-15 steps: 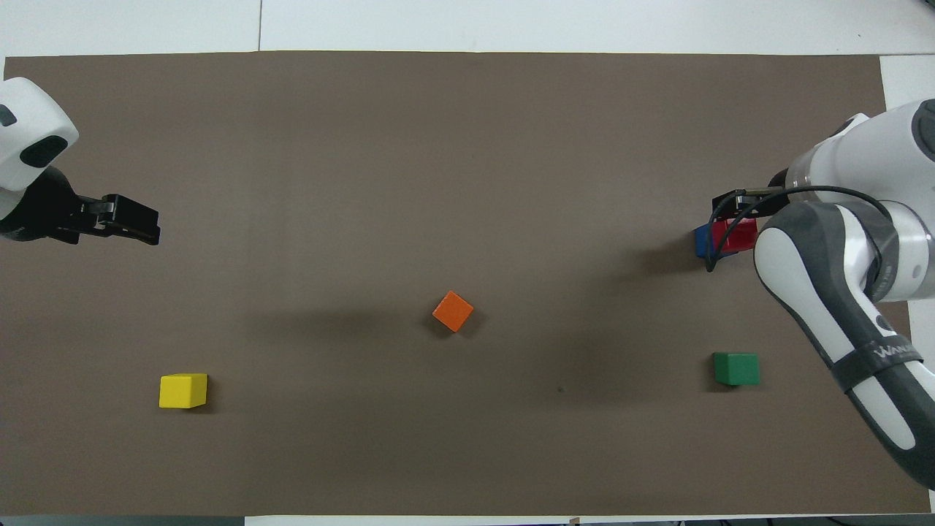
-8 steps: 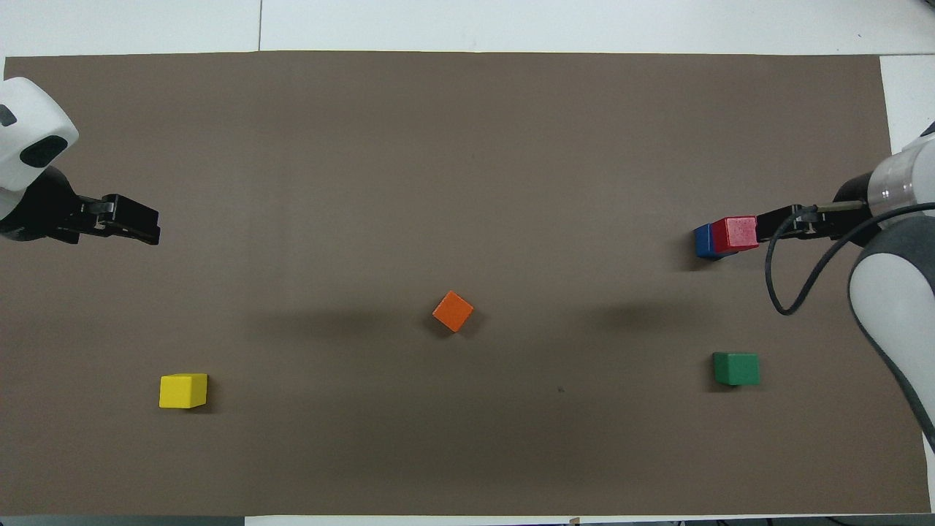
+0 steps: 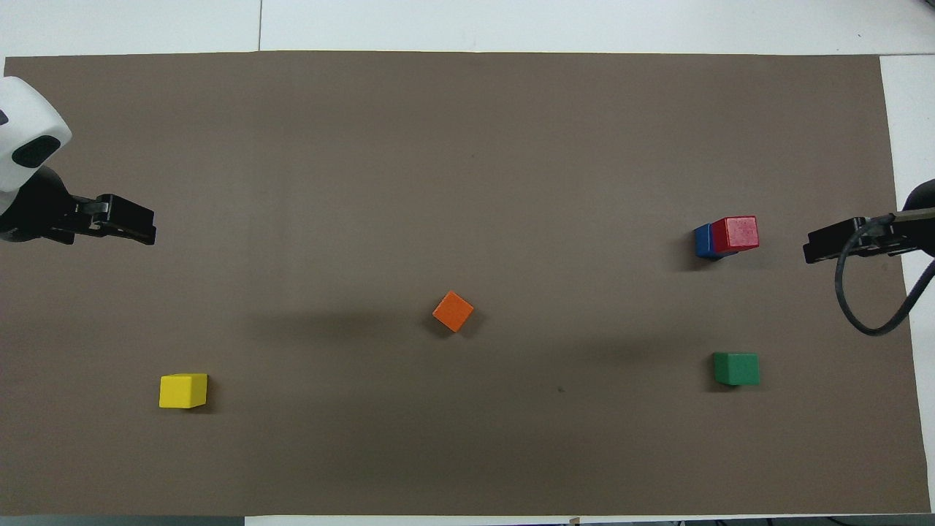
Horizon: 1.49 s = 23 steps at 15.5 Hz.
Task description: Transfer red block to right arm and stack on blue block
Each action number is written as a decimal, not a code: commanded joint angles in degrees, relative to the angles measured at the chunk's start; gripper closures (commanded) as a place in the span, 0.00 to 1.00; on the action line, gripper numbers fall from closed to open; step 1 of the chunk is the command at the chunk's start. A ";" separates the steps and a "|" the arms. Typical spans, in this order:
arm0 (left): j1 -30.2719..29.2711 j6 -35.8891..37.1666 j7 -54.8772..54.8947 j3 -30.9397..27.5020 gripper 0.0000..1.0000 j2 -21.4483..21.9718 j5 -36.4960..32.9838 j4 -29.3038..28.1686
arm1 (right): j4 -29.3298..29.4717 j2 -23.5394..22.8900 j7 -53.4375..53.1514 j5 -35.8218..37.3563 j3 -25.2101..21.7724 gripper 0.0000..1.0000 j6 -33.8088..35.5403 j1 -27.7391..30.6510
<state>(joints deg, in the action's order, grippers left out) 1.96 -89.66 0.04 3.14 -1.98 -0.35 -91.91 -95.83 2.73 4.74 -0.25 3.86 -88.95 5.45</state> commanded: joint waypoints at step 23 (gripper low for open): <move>-0.29 -0.16 0.48 -0.42 0.00 1.10 -0.35 -0.99 | 2.40 -1.58 0.97 1.40 0.27 0.00 0.45 2.10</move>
<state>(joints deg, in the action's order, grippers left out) 1.86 -89.65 0.04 2.77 -1.98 -0.35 -91.91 -94.56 1.83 4.74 0.84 3.69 -88.94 6.56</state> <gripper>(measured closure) 0.000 0.000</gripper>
